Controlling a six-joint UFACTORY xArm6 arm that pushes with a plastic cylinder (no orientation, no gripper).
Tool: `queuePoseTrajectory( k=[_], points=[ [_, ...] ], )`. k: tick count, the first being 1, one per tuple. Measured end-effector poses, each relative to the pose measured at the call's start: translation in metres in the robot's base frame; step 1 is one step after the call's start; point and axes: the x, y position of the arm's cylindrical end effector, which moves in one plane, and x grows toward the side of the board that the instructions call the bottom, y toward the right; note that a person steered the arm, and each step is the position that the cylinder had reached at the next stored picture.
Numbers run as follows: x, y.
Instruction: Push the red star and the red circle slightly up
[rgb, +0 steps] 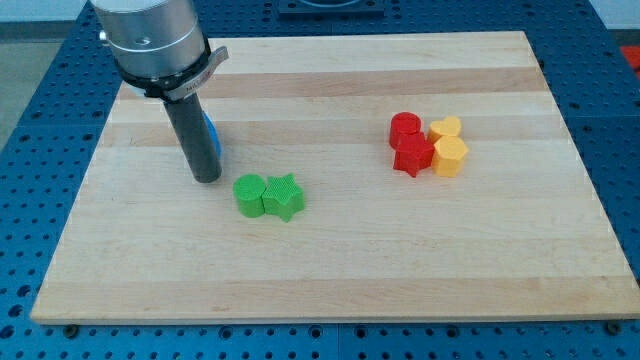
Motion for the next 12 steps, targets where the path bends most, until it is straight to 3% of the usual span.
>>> queuePoseTrajectory(
  k=[4, 7, 9, 12],
  points=[
    [-0.001, 0.031],
    [-0.016, 0.14],
    [0.04, 0.143],
    [0.043, 0.237]
  ],
)
